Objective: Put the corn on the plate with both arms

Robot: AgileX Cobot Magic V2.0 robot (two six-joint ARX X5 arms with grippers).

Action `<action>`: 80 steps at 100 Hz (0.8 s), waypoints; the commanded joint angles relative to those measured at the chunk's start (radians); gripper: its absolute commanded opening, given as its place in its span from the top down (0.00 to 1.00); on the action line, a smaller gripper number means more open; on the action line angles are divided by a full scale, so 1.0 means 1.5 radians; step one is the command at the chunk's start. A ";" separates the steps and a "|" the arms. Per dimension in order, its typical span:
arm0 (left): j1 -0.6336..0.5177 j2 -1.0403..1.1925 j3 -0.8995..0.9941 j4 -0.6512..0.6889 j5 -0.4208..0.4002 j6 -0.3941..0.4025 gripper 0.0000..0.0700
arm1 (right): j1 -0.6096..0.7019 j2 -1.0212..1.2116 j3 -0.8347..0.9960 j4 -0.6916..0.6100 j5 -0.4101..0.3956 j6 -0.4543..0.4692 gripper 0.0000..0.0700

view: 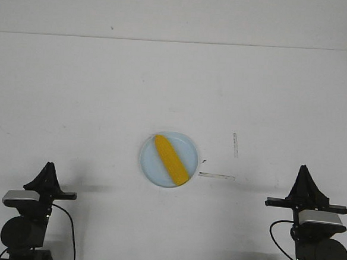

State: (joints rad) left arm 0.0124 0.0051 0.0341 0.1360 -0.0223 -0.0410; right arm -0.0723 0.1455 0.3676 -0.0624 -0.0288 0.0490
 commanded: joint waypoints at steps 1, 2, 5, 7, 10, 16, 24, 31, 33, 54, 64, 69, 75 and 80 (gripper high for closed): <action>-0.001 -0.002 -0.014 0.006 0.006 0.000 1.00 | -0.001 -0.001 0.000 0.007 0.002 -0.003 0.99; -0.002 -0.002 -0.014 0.005 0.008 0.000 1.00 | -0.001 -0.001 0.000 0.007 0.001 -0.003 0.99; -0.003 -0.002 -0.014 0.004 0.010 0.000 1.00 | -0.001 -0.001 0.000 0.007 0.001 -0.003 0.99; -0.004 -0.002 -0.014 0.003 0.011 0.000 1.00 | -0.001 -0.001 0.000 0.007 0.002 -0.003 0.99; -0.006 -0.002 -0.014 0.001 0.011 0.000 1.00 | -0.001 -0.001 0.000 0.007 0.001 -0.003 0.99; -0.011 -0.002 -0.014 -0.004 0.011 0.000 1.00 | -0.001 -0.001 0.000 0.007 0.001 -0.003 0.99; -0.018 -0.002 -0.014 -0.006 0.010 0.000 1.00 | -0.001 -0.001 0.000 0.007 0.001 -0.003 0.99; -0.018 -0.002 -0.014 -0.005 0.010 -0.001 1.00 | -0.001 -0.001 0.000 0.007 0.001 -0.003 0.99; -0.018 -0.002 -0.014 -0.005 0.010 -0.001 1.00 | -0.001 -0.001 0.000 0.007 0.001 -0.003 0.99; -0.018 -0.002 -0.014 -0.005 0.010 -0.001 1.00 | -0.001 -0.001 0.000 0.007 0.001 -0.003 0.99; -0.018 -0.002 -0.014 -0.005 0.010 -0.001 1.00 | -0.001 -0.001 0.000 0.007 0.001 -0.003 0.99; -0.018 -0.002 -0.014 -0.005 0.010 -0.001 1.00 | -0.001 -0.001 0.000 0.007 0.001 -0.003 0.99; -0.018 -0.002 -0.014 -0.005 0.010 -0.001 1.00 | -0.001 -0.001 0.000 0.007 0.001 -0.003 0.99; -0.018 -0.002 -0.014 -0.005 0.010 -0.001 1.00 | -0.001 -0.001 0.000 0.007 0.001 -0.003 0.99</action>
State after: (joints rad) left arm -0.0154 0.0051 0.0341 0.1162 -0.0082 -0.0410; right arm -0.0723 0.1455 0.3676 -0.0620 -0.0284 0.0490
